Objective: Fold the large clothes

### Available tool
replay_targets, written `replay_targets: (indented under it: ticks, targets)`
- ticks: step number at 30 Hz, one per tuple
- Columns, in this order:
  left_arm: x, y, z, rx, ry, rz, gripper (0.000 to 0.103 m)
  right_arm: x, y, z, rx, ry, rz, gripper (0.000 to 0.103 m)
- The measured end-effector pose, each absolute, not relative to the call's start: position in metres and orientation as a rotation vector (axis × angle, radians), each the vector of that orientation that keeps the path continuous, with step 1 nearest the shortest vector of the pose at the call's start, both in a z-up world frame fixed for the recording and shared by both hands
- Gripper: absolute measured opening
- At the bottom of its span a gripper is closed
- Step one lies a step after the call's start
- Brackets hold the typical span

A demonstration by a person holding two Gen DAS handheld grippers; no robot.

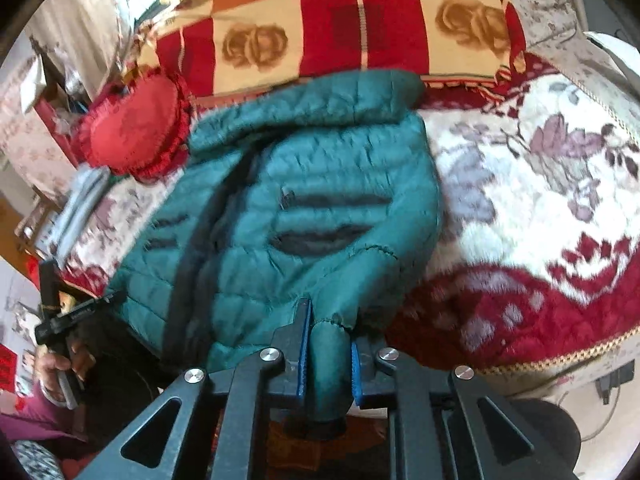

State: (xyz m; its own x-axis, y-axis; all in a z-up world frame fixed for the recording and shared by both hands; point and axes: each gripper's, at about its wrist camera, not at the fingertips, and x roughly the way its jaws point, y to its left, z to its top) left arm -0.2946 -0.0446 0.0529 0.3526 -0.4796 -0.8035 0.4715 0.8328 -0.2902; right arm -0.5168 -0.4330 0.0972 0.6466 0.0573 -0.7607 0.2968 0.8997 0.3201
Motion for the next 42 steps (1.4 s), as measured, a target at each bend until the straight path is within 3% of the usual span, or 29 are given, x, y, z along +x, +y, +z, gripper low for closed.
replay_targets:
  ticks: [7, 17, 42]
  targets:
    - [-0.265, -0.046, 0.116, -0.103, 0.922, -0.645, 0.011, -0.498, -0.455, 0.148, 0.489, 0.721, -0.144, 0.014]
    - [-0.203, -0.087, 0.166, -0.166, 0.812, -0.607, 0.011, -0.441, -0.488, 0.185, 0.398, 0.634, -0.254, 0.014]
    - [-0.083, -0.181, 0.157, -0.058, 0.788, -0.438, 0.011, -0.294, -0.568, 0.161, 0.357, 0.717, -0.447, 0.014]
